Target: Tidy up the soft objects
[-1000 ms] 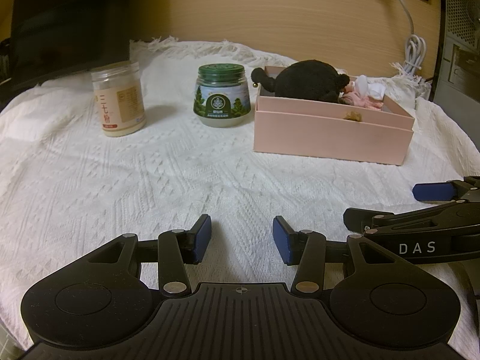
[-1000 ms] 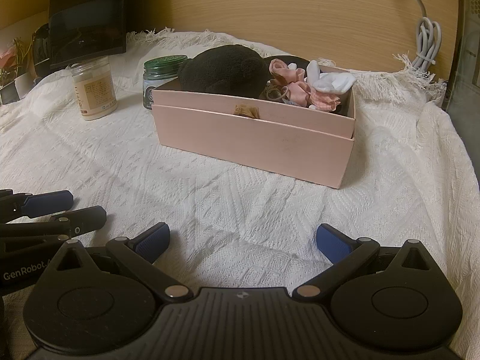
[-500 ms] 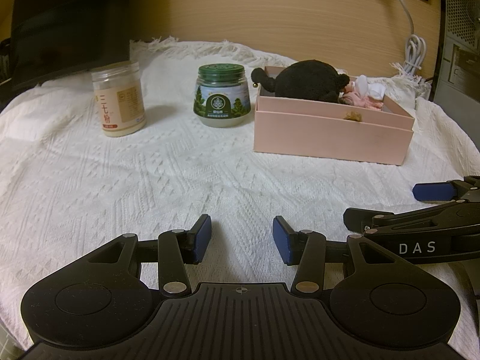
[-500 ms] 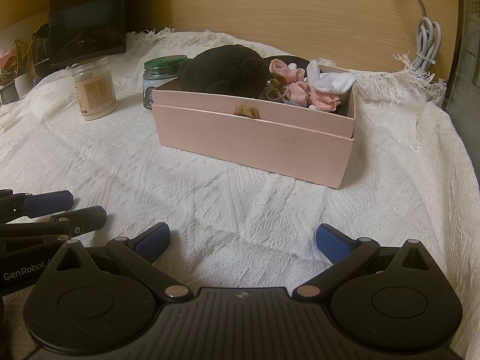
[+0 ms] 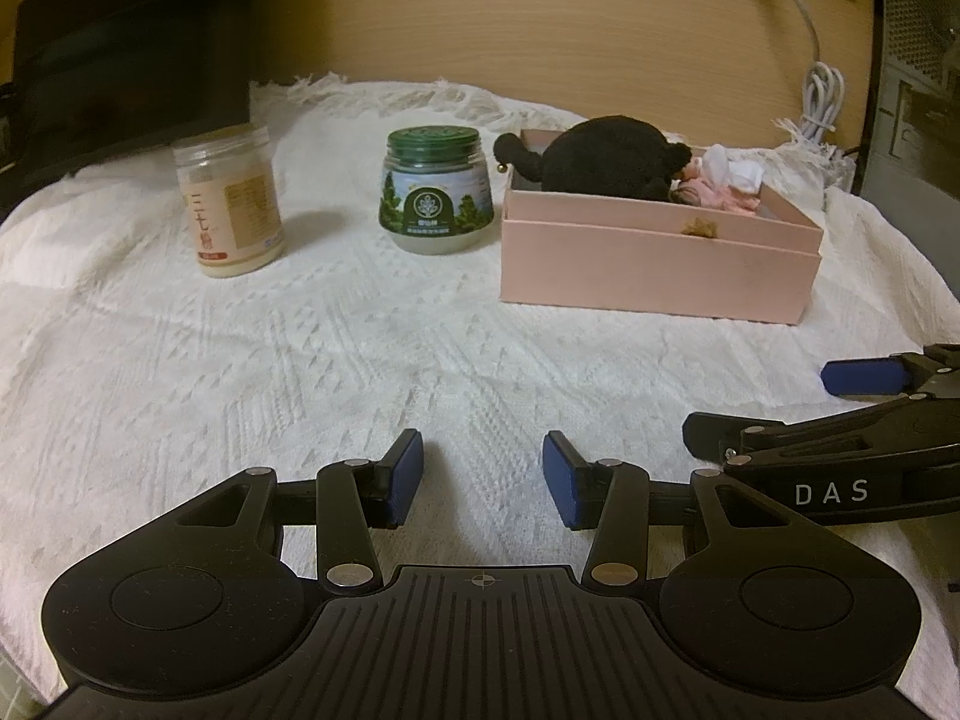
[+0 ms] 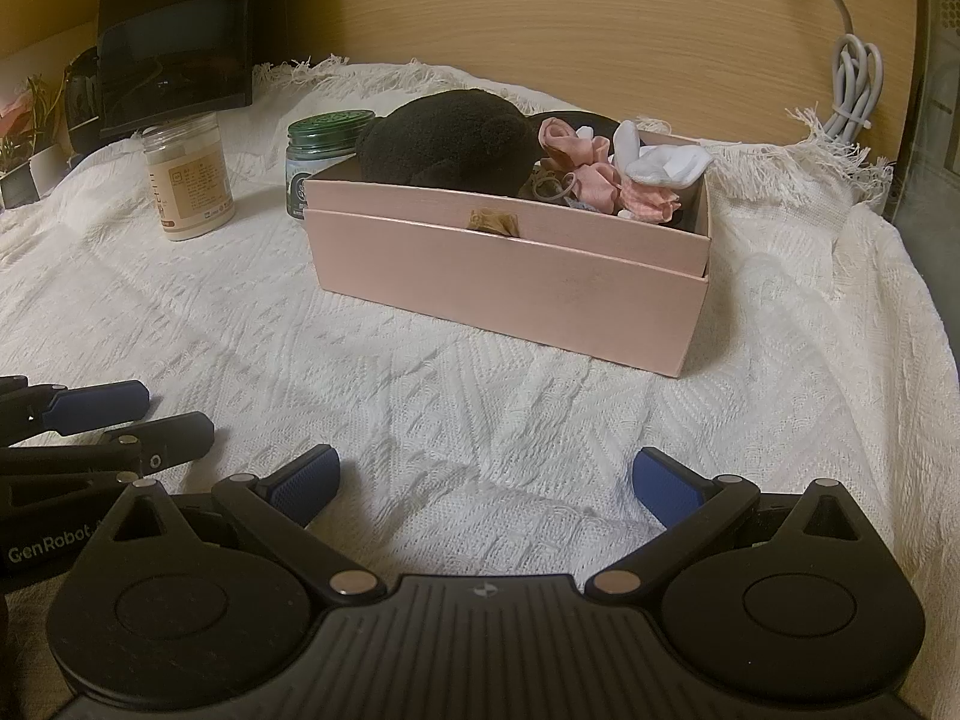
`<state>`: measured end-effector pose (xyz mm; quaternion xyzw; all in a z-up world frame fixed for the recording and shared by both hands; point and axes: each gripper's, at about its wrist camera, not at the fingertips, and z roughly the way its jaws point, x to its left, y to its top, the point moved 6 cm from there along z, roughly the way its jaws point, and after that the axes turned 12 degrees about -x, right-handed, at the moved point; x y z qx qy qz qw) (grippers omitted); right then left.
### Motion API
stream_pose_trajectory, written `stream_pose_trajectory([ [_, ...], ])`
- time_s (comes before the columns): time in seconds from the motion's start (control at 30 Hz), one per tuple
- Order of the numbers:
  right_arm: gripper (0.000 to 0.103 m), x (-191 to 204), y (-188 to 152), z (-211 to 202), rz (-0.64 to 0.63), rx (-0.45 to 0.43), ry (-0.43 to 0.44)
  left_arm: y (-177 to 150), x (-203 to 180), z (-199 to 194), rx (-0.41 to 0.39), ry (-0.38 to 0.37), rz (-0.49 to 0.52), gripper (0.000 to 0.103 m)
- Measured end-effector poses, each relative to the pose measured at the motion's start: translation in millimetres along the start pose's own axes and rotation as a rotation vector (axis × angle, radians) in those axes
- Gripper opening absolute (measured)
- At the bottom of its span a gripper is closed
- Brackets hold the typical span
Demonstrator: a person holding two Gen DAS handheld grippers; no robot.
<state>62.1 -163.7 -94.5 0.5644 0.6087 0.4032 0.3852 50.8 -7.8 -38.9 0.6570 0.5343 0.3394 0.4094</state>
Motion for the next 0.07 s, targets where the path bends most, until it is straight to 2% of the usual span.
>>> stream_pose_trajectory([
  [0.07, 0.103, 0.0, 0.0, 0.0, 0.000, 0.000, 0.000, 0.4, 1.1, -0.1, 0.005, -0.007, -0.011, 0.049],
])
